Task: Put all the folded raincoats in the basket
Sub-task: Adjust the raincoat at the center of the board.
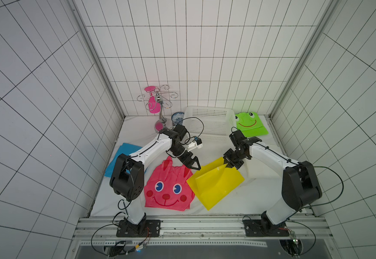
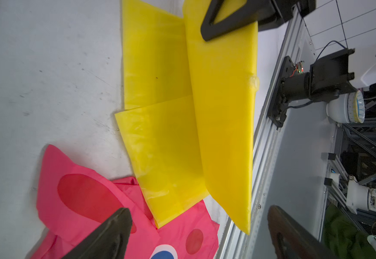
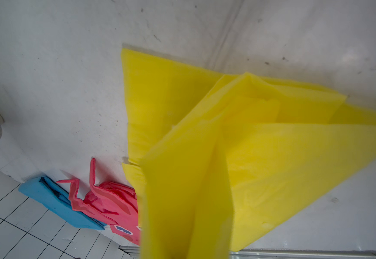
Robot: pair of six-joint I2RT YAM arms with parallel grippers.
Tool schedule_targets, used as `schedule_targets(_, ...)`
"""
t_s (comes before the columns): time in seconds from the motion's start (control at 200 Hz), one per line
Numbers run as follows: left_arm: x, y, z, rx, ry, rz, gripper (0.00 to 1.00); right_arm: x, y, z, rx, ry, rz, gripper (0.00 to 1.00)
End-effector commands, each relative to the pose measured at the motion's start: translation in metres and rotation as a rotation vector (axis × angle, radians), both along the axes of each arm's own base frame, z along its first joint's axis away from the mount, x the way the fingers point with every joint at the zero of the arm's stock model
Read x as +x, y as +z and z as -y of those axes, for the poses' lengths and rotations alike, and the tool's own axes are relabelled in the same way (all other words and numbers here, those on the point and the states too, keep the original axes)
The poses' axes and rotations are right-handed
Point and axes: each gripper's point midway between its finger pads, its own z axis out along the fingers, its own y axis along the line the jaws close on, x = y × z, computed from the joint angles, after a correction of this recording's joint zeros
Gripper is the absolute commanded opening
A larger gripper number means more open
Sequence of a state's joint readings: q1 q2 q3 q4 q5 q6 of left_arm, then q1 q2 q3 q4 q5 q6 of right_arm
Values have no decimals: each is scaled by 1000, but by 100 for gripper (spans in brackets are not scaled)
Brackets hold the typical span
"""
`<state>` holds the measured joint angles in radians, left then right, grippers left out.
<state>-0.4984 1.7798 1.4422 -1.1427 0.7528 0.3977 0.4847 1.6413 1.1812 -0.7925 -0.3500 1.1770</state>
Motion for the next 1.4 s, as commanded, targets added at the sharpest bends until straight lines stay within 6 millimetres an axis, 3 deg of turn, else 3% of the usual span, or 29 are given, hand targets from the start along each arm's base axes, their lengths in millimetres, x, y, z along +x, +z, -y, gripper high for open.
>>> schedule_targets(0.0, -12, 6, 2, -49, -36, 9, 97, 16, 6, -17, 20, 36, 44, 27)
schedule_targets(0.125, -8, -3, 0, -31, -22, 2, 97, 19, -2, -38, 63, 103, 31, 48)
schedule_targets(0.225, -3, -7, -2, -18, -13, 18, 97, 26, 4, -49, 104, 173, 76, 63)
schedule_targets(0.38, 8, -9, -2, 16, -14, 99, 96, 25, 27, -31, 60, 266, 211, 87)
schedule_targets(0.47, 16, -15, 7, 41, -38, 189, 96, 13, 35, -1, -14, 280, 250, 98)
schedule_targets(0.675, 20, -34, 50, 65, -100, 359, 96, -30, 41, 51, -63, 313, 332, 98)
schedule_targets(0.859, 51, -43, 77, 43, 16, 392, 96, -68, 11, 75, -65, 248, 349, 96)
schedule_targets(0.989, 73, -52, 86, 54, 90, 393, 94, -70, -11, 85, -70, 184, 386, 94)
schedule_targets(1.084, 85, -67, 88, 100, 164, 352, 84, -68, -18, 74, 18, 185, 469, 92)
schedule_targets(1.164, 94, -83, 82, 164, 235, 335, 76, -67, -25, 77, 20, 163, 531, 92)
schedule_targets(1.394, 88, -112, 71, 251, 265, 290, 48, -65, -43, 70, 203, 96, 530, 92)
